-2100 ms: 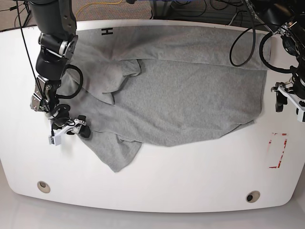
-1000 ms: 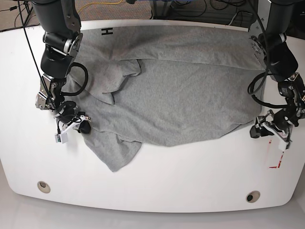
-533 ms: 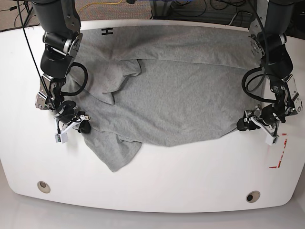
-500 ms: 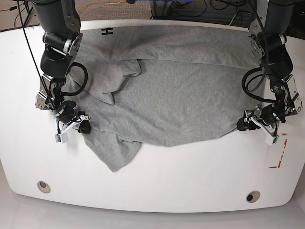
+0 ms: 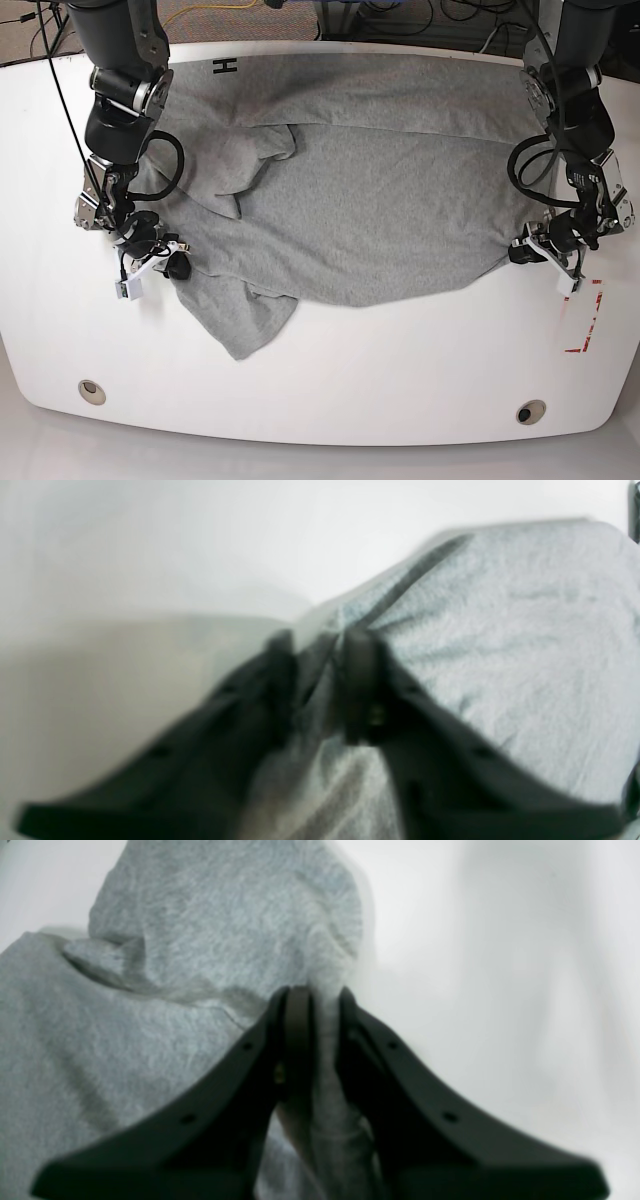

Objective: Layout the t-shirt on the table in an organized manner, then fold the t-shirt properly

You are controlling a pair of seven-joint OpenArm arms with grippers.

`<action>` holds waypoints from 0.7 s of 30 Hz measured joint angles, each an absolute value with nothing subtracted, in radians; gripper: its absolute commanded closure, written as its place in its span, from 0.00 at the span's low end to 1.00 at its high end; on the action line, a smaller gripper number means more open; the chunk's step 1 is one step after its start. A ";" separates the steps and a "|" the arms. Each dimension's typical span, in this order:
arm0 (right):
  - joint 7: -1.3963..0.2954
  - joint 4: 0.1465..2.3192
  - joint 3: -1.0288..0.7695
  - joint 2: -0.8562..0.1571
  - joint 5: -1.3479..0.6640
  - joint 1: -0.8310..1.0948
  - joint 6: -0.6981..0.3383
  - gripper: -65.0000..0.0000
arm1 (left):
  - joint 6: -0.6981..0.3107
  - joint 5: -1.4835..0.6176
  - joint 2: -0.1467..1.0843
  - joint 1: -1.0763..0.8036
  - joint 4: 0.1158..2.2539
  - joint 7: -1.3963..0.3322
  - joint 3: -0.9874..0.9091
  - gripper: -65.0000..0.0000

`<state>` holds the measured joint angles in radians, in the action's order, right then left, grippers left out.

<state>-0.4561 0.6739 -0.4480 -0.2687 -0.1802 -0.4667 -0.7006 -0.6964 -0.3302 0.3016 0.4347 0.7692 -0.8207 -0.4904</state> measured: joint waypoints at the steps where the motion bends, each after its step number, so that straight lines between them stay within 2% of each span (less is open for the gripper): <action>1: -0.456 0.674 -0.448 -0.269 -0.180 -0.467 -0.701 0.87 | -0.696 -0.330 0.300 0.434 0.770 -0.821 -0.490 0.90; 21: -0.456 0.674 -0.448 -0.269 -0.180 -0.467 -0.701 0.88 | -0.694 -0.323 0.304 0.391 1.200 -0.902 -0.445 0.90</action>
